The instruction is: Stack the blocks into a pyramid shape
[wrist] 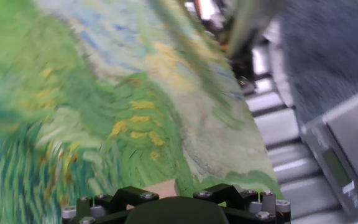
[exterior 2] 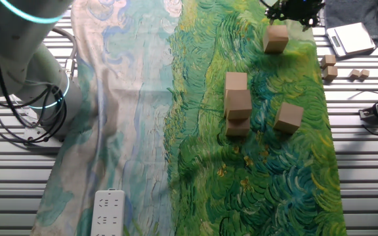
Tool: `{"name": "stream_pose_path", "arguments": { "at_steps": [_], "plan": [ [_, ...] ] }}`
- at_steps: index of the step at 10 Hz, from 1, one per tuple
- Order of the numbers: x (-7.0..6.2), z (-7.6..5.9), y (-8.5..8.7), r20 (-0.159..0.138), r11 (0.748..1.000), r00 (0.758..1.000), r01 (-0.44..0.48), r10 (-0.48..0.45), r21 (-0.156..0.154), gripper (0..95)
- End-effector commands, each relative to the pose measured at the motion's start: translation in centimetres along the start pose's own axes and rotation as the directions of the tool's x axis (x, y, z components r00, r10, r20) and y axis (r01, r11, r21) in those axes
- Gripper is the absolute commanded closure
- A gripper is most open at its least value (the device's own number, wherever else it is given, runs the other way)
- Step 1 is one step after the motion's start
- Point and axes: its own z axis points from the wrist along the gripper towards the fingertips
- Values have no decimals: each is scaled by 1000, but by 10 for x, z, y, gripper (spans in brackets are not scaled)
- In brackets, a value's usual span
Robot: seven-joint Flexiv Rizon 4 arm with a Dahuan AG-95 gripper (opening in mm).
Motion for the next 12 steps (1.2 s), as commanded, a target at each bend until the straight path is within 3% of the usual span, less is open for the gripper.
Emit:
{"name": "stream_pose_path", "arguments": {
  "at_steps": [1,4,7,10,12],
  "plan": [
    [1,0,0,1,994,995,104,-104,-16,0],
    [3,1,3,11,995,995,100,-100,-23,0],
    [3,3,3,5,998,1000,14,-14,-57,0],
    [3,3,3,4,998,1000,12,-12,-59,0],
    [3,3,3,6,997,1000,11,-11,-75,0]
  ]
}}
